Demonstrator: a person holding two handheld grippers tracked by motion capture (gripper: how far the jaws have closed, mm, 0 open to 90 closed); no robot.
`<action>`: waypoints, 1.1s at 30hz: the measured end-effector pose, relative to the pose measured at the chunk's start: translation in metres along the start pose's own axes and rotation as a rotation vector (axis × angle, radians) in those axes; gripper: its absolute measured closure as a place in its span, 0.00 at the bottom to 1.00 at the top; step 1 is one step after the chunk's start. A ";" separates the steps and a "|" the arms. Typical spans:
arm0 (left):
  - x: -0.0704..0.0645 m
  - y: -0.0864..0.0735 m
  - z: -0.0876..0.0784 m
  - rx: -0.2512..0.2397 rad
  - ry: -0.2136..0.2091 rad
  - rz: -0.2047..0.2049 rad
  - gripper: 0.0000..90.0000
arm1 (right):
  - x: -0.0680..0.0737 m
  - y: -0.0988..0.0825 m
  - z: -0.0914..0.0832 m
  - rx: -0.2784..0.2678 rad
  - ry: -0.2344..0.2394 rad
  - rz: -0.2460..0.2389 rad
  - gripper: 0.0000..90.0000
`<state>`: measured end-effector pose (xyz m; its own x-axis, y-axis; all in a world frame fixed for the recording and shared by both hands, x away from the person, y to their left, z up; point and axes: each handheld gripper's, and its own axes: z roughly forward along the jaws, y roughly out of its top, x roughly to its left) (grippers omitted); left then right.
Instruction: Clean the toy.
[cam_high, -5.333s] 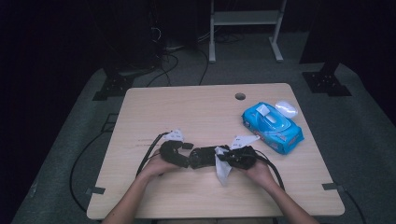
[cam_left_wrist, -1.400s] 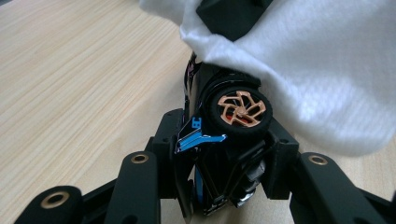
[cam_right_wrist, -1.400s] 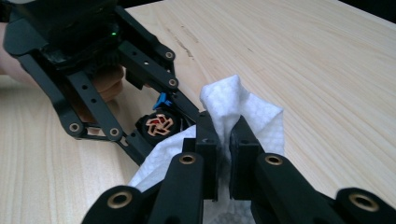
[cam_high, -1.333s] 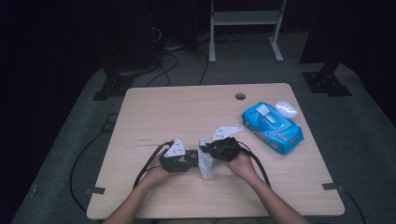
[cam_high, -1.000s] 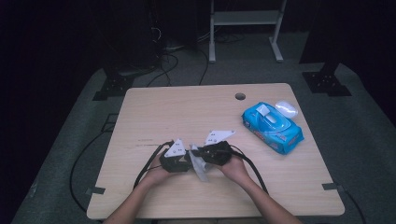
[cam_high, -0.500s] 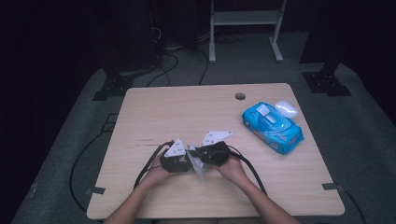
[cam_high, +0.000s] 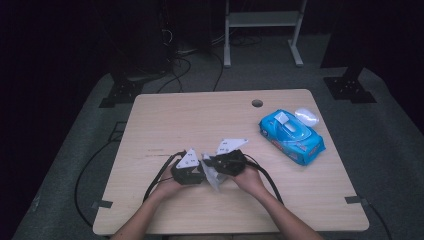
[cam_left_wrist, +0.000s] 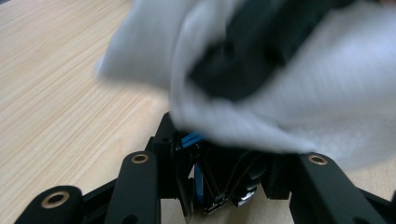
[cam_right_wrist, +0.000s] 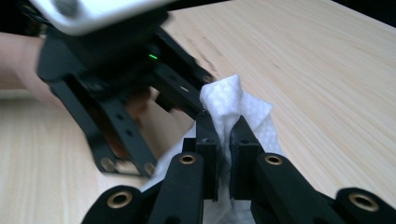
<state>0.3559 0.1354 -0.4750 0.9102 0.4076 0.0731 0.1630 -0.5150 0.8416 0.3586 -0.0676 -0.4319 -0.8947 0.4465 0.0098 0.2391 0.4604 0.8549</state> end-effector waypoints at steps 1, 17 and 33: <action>0.000 0.000 0.000 0.000 0.000 0.000 0.64 | 0.000 0.000 0.000 0.000 0.000 0.000 0.94; 0.002 0.000 -0.003 0.012 0.004 0.006 0.64 | -0.007 -0.007 -0.010 -0.007 -0.032 0.016 0.94; 0.005 -0.001 -0.006 0.020 0.005 0.004 0.64 | -0.031 -0.019 -0.035 0.002 -0.129 0.052 0.94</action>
<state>0.3575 0.1426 -0.4722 0.9092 0.4088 0.0791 0.1666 -0.5313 0.8306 0.3688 -0.1169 -0.4308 -0.8253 0.5646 -0.0131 0.2843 0.4353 0.8542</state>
